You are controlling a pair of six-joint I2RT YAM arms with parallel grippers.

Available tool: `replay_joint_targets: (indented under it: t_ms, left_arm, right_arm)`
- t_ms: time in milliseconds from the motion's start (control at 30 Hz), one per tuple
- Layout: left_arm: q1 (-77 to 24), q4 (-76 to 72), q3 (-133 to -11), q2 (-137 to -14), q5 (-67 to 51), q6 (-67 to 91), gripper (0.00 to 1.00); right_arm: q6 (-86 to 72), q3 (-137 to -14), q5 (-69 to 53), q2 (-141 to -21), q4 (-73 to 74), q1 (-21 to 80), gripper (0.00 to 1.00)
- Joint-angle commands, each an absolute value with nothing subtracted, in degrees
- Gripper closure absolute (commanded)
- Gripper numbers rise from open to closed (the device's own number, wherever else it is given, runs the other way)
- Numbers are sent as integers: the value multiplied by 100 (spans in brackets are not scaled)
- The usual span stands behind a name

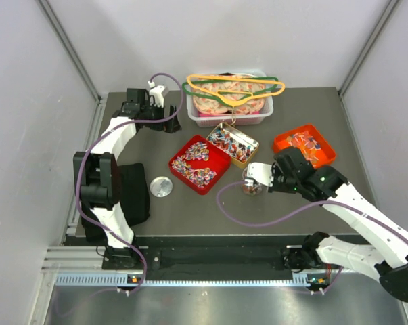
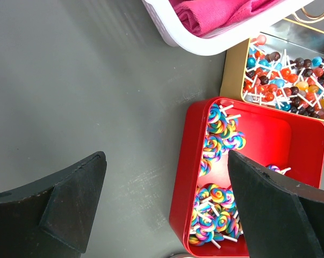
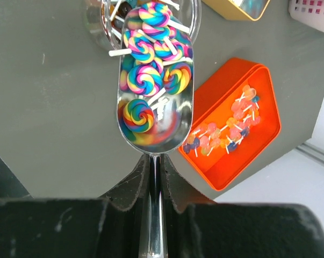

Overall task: Pack the candies
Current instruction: Place the fake candies in the packing bottle.

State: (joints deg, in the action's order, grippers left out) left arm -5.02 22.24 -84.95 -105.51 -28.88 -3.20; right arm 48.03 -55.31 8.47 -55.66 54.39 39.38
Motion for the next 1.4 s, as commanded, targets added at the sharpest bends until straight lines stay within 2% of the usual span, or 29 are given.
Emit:
replay_joint_targets:
  t_ms: [0,1367]
  left_arm:
    - [-475,2013,-8464,-10327,-2883,-378,1]
    - [-457,1969,-8420,-10266,-2962,-352,1]
  right_arm:
    - [5027,-5950,949,-5607,5484,4025,100]
    - [5968,-6363,2118,-6275,5950,4579,100]
